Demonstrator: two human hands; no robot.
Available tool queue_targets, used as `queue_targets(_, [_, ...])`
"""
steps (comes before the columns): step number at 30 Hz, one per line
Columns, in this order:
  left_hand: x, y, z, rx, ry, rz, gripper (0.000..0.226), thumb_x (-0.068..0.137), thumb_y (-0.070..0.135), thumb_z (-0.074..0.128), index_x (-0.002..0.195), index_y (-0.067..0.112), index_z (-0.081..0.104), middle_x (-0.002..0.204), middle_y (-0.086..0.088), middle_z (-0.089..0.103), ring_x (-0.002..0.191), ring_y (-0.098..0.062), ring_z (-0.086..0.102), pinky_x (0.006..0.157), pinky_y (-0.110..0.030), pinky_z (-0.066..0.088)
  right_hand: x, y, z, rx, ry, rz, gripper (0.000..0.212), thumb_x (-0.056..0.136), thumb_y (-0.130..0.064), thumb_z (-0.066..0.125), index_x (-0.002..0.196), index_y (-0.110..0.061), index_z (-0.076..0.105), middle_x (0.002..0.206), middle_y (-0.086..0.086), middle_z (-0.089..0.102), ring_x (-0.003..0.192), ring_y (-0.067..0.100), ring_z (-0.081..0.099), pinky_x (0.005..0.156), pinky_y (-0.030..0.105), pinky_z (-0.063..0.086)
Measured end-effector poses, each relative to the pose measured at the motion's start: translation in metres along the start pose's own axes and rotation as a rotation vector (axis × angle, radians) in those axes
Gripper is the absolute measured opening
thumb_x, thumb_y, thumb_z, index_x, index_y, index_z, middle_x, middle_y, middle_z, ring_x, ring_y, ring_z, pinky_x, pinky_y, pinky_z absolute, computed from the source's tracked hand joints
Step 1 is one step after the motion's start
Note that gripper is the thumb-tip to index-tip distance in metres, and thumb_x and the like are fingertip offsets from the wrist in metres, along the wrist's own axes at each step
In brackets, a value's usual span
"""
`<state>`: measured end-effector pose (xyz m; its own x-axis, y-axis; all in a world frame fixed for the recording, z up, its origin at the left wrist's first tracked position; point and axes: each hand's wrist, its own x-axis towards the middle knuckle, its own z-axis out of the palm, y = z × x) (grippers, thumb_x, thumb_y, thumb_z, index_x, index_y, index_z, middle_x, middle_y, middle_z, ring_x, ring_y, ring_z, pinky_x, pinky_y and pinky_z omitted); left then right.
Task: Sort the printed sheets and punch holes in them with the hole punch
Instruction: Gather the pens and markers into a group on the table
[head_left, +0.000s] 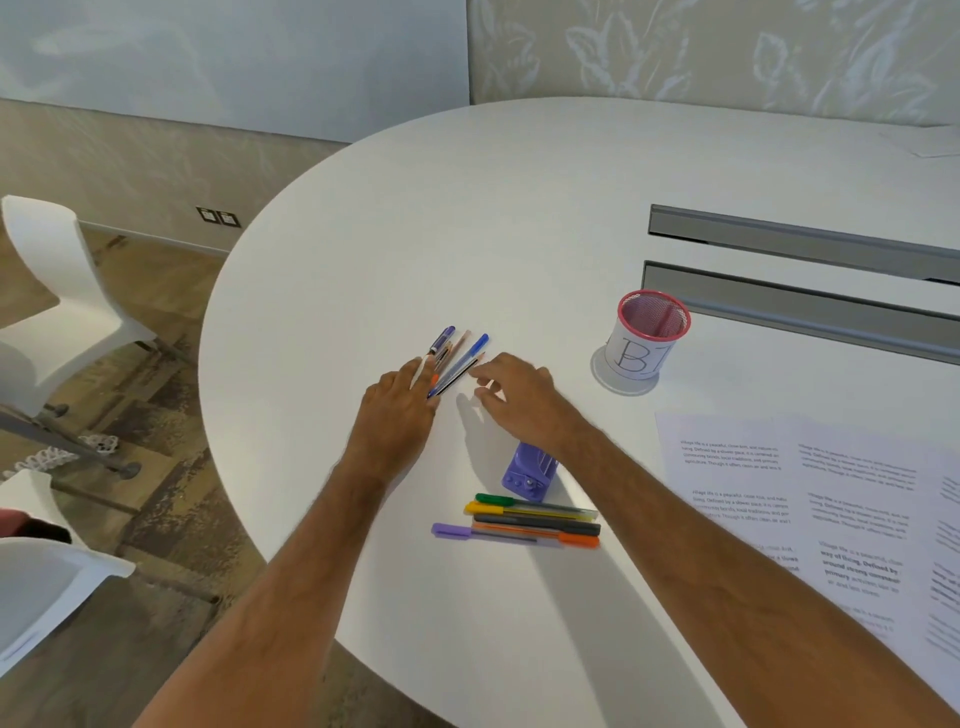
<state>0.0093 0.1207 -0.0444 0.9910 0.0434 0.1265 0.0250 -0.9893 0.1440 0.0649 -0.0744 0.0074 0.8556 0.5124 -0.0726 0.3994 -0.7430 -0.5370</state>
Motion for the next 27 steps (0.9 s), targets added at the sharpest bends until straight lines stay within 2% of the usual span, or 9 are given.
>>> queue_targets(4, [-0.001,0.000,-0.003,-0.017,0.004,0.014,0.055,0.108,0.029,0.049,0.159,0.011,0.039,0.161,-0.014,0.046,0.133,-0.037,0.055,0.106,-0.049,0.046,-0.030,0.016,-0.014,0.062,0.165,-0.093,0.033,0.105,-0.020,0.058,0.136,-0.027,0.065,0.124,-0.001,0.064,0.115,0.019,0.059,0.103,0.045,0.034])
queue_targets(7, [-0.002,0.007,-0.011,-0.031,0.037,0.008,0.060,0.103,0.027,0.058,0.158,0.013,0.040,0.162,-0.015,0.044,0.137,-0.038,0.051,0.108,-0.052,0.045,-0.055,0.032,-0.022,0.130,0.333,-0.132,0.022,0.101,-0.016,0.063,0.121,-0.025,0.067,0.107,-0.004,0.064,0.101,0.017,0.061,0.095,0.045,0.037])
queue_targets(10, [-0.014,0.021,-0.017,-0.088,0.132,0.045,0.060,0.098,0.023,0.067,0.153,0.009,0.049,0.156,-0.015,0.052,0.135,-0.038,0.054,0.107,-0.052,0.045,-0.082,0.050,-0.024,0.179,0.389,-0.147,0.014,0.098,-0.013,0.067,0.107,-0.023,0.062,0.092,-0.013,0.058,0.085,0.014,0.056,0.087,0.046,0.044])
queue_targets(13, [-0.037,0.036,-0.016,-0.200,0.221,0.082,0.051,0.098,0.019,0.069,0.146,0.005,0.056,0.148,-0.014,0.060,0.132,-0.037,0.058,0.109,-0.050,0.045,-0.111,0.068,-0.021,0.194,0.357,-0.136,0.018,0.097,-0.014,0.067,0.101,-0.028,0.057,0.088,-0.019,0.055,0.082,0.008,0.054,0.081,0.036,0.043])
queue_targets(16, [-0.063,0.048,-0.014,-0.320,0.262,0.109,0.043,0.100,0.017,0.068,0.141,0.005,0.060,0.141,-0.012,0.064,0.131,-0.032,0.058,0.112,-0.045,0.043,-0.139,0.081,-0.013,0.218,0.264,-0.103,0.017,0.097,-0.010,0.068,0.101,-0.025,0.060,0.091,-0.014,0.061,0.085,0.011,0.058,0.076,0.024,0.043])
queue_targets(19, [-0.090,0.058,-0.012,-0.419,0.180,0.150,0.037,0.103,0.022,0.063,0.138,0.009,0.060,0.136,-0.008,0.064,0.129,-0.027,0.056,0.111,-0.041,0.044,-0.158,0.086,-0.003,0.213,0.173,-0.093,0.014,0.096,-0.010,0.071,0.104,-0.021,0.067,0.100,-0.009,0.067,0.092,0.010,0.060,0.083,0.027,0.044])
queue_targets(22, [-0.111,0.064,-0.008,-0.501,0.064,0.120,0.032,0.106,0.029,0.055,0.135,0.016,0.061,0.137,-0.001,0.063,0.129,-0.019,0.053,0.109,-0.035,0.045,-0.168,0.087,0.005,0.189,0.116,-0.092,0.014,0.094,-0.019,0.077,0.107,-0.020,0.072,0.105,-0.008,0.070,0.099,0.014,0.062,0.090,0.038,0.048])
queue_targets(25, [-0.124,0.066,-0.006,-0.497,0.062,0.151,0.030,0.102,0.028,0.064,0.130,0.017,0.068,0.133,0.002,0.067,0.127,-0.013,0.056,0.107,-0.030,0.048,-0.175,0.083,0.011,0.129,0.099,-0.133,0.022,0.090,-0.032,0.081,0.108,-0.023,0.072,0.107,-0.010,0.070,0.099,0.017,0.062,0.090,0.042,0.048])
queue_targets(27, [-0.128,0.065,-0.004,-0.475,0.032,0.184,0.036,0.097,0.033,0.071,0.130,0.020,0.069,0.134,0.004,0.067,0.126,-0.010,0.057,0.105,-0.026,0.048,-0.178,0.079,0.013,0.098,0.088,-0.162,0.027,0.089,-0.041,0.079,0.111,-0.028,0.070,0.111,-0.014,0.070,0.100,0.015,0.061,0.090,0.041,0.047])
